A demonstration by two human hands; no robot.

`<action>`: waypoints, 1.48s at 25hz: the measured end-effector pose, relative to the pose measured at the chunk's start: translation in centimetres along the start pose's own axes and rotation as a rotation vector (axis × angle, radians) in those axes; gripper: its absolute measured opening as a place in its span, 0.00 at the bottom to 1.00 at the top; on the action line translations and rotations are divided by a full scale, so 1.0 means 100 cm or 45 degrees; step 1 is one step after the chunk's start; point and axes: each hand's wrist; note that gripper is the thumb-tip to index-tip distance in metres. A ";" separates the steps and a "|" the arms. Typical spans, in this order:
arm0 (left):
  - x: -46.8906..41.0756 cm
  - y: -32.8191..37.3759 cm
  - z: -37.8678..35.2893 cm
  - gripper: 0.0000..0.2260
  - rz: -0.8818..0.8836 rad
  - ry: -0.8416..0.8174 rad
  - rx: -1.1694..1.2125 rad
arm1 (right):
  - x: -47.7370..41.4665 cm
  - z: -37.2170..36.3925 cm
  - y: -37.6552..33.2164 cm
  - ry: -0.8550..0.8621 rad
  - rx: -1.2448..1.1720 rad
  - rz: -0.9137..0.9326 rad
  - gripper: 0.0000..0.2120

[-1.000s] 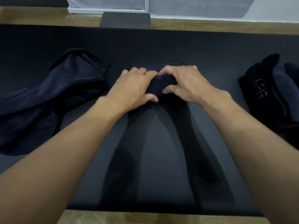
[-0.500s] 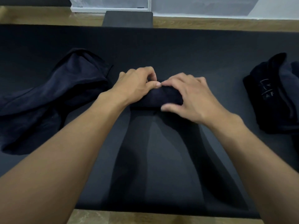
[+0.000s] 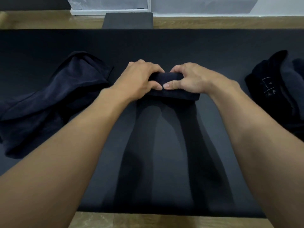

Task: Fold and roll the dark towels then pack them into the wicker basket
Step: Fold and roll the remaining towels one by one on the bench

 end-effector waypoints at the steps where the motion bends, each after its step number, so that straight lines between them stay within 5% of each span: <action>1: -0.006 -0.002 0.006 0.18 0.066 -0.056 0.101 | 0.000 -0.005 0.001 0.112 0.123 0.009 0.24; 3: -0.015 -0.006 0.012 0.15 0.150 -0.114 0.269 | 0.012 -0.027 0.004 0.374 0.381 0.057 0.32; 6: -0.020 -0.005 0.008 0.14 0.313 -0.079 0.364 | 0.015 -0.045 0.010 0.486 0.463 0.073 0.39; 9: -0.009 0.014 -0.013 0.23 0.678 0.409 0.271 | 0.002 -0.031 0.010 0.451 0.368 0.011 0.33; 13: -0.006 0.035 -0.045 0.36 1.036 0.733 1.225 | 0.002 -0.017 0.011 0.309 0.009 -0.041 0.23; 15: -0.018 0.039 -0.046 0.33 1.050 0.680 1.597 | 0.012 -0.015 0.017 0.211 -0.429 -0.062 0.16; 20: -0.034 0.066 -0.050 0.24 0.865 0.405 1.815 | 0.049 -0.015 0.047 0.137 -1.158 -0.121 0.11; 26: -0.061 0.128 -0.048 0.23 0.673 -0.274 1.986 | 0.114 -0.016 0.085 0.302 -1.805 -0.176 0.15; 28: -0.069 0.159 -0.059 0.21 0.677 -0.371 1.994 | 0.136 -0.019 0.093 0.508 -1.589 -0.293 0.15; 32: -0.090 0.197 -0.071 0.17 0.694 -0.199 1.686 | 0.153 -0.039 0.095 0.962 -0.053 -0.504 0.22; 37: -0.107 0.203 -0.083 0.22 0.649 -0.121 1.541 | 0.139 -0.054 0.100 0.997 0.138 -0.490 0.23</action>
Point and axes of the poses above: each hand's wrist, its own x-axis away from the middle knuckle, its own z-axis out of the back of the hand, y = z × x, and after that the axes turned 8 degrees about -y, right-handed
